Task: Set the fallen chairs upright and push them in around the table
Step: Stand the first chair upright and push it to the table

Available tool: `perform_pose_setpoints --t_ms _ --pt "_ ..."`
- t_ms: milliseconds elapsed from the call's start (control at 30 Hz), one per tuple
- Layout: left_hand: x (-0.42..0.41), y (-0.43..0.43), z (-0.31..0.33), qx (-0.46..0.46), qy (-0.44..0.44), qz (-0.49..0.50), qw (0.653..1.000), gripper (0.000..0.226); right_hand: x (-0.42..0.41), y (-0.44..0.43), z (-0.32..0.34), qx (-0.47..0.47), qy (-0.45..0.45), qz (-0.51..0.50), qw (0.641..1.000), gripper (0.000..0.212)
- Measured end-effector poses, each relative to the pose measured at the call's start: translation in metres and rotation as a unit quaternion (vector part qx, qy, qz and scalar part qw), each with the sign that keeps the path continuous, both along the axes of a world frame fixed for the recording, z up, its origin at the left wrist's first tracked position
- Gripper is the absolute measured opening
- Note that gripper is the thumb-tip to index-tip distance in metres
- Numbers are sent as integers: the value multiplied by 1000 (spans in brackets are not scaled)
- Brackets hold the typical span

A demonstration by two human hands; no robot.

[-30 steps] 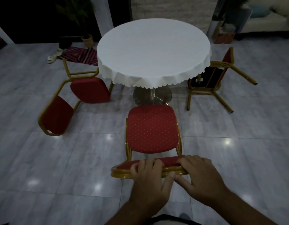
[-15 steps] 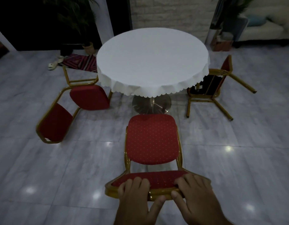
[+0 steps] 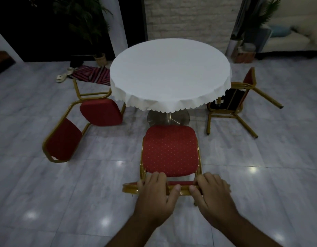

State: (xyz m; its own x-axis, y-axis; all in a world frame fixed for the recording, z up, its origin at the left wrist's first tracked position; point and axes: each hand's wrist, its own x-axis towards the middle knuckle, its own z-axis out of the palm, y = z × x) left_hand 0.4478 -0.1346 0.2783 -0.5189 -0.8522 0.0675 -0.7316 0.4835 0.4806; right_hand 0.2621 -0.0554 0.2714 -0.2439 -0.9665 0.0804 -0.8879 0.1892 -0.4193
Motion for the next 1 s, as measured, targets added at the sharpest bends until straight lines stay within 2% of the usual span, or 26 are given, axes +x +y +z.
perform_pose_setpoints --t_ms 333,600,1000 --pt "-23 -60 -7 -22 17 32 999 39 -17 -61 1 -14 7 10 1000 26" --pt "-38 -75 -14 -61 14 58 996 46 -33 -80 0 -9 8 31 999 28" --pt "-53 -96 -12 -58 -13 68 996 49 -52 -105 2 23 -4 46 999 34"
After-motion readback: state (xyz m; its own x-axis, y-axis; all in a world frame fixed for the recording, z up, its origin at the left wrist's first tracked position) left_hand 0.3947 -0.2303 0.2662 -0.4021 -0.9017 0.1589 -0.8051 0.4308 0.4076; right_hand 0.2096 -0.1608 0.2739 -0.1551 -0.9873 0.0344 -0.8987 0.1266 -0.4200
